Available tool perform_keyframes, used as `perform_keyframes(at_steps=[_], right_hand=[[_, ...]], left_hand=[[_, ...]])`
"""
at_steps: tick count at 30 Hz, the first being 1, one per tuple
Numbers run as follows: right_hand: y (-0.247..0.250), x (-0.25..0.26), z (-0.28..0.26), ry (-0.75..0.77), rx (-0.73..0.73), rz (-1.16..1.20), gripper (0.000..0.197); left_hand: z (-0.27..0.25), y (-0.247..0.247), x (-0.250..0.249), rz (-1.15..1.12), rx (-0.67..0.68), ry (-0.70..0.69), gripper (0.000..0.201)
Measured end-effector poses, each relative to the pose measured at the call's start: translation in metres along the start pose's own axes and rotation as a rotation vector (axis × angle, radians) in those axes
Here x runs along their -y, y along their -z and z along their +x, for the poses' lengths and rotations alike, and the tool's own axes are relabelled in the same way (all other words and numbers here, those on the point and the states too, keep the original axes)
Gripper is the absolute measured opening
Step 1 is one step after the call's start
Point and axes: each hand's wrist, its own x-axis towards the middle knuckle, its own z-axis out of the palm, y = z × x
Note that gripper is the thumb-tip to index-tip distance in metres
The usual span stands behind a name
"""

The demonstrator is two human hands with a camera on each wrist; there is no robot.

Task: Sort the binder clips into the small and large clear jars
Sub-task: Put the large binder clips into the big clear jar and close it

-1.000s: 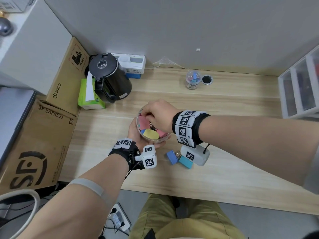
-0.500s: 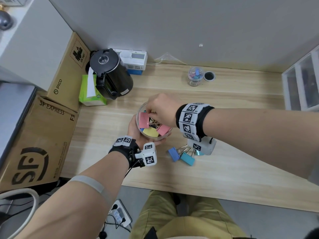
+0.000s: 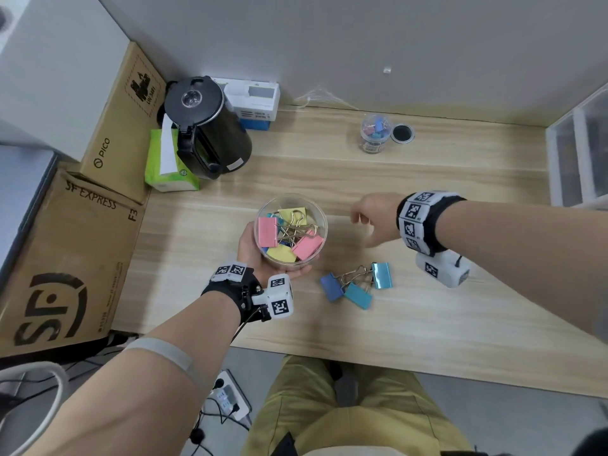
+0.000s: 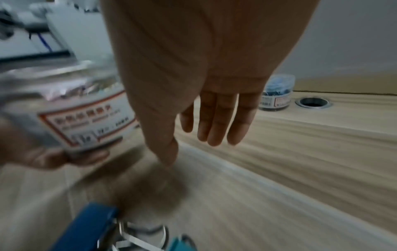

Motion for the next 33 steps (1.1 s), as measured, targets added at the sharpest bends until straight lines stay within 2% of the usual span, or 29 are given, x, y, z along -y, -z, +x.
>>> perform_keyframes(at_steps=[2, 7, 11, 16, 20, 33], right_hand=[[-0.021, -0.001, -0.002, 0.021, 0.061, -0.033, 0.058], [-0.070, 0.004, -0.002, 0.148, 0.095, -0.135, 0.085], [-0.099, 0.006, -0.003, 0.222, 0.015, -0.180, 0.068], [-0.103, 0.006, -0.002, 0.179, -0.038, -0.172, 0.059], [-0.103, 0.007, -0.001, 0.136, -0.082, -0.171, 0.034], [-0.091, 0.006, 0.007, 0.094, 0.027, -0.152, 0.025]], left_hand=[[0.004, 0.000, 0.002, 0.003, -0.019, -0.005, 0.099], [0.013, 0.005, 0.008, -0.003, -0.052, 0.018, 0.099], [0.014, 0.003, 0.010, 0.015, -0.064, 0.019, 0.097], [0.014, -0.006, 0.007, 0.003, -0.033, 0.023, 0.087], [0.020, -0.005, 0.005, 0.034, -0.013, 0.036, 0.096], [0.027, -0.008, -0.001, 0.047, 0.013, 0.052, 0.097]])
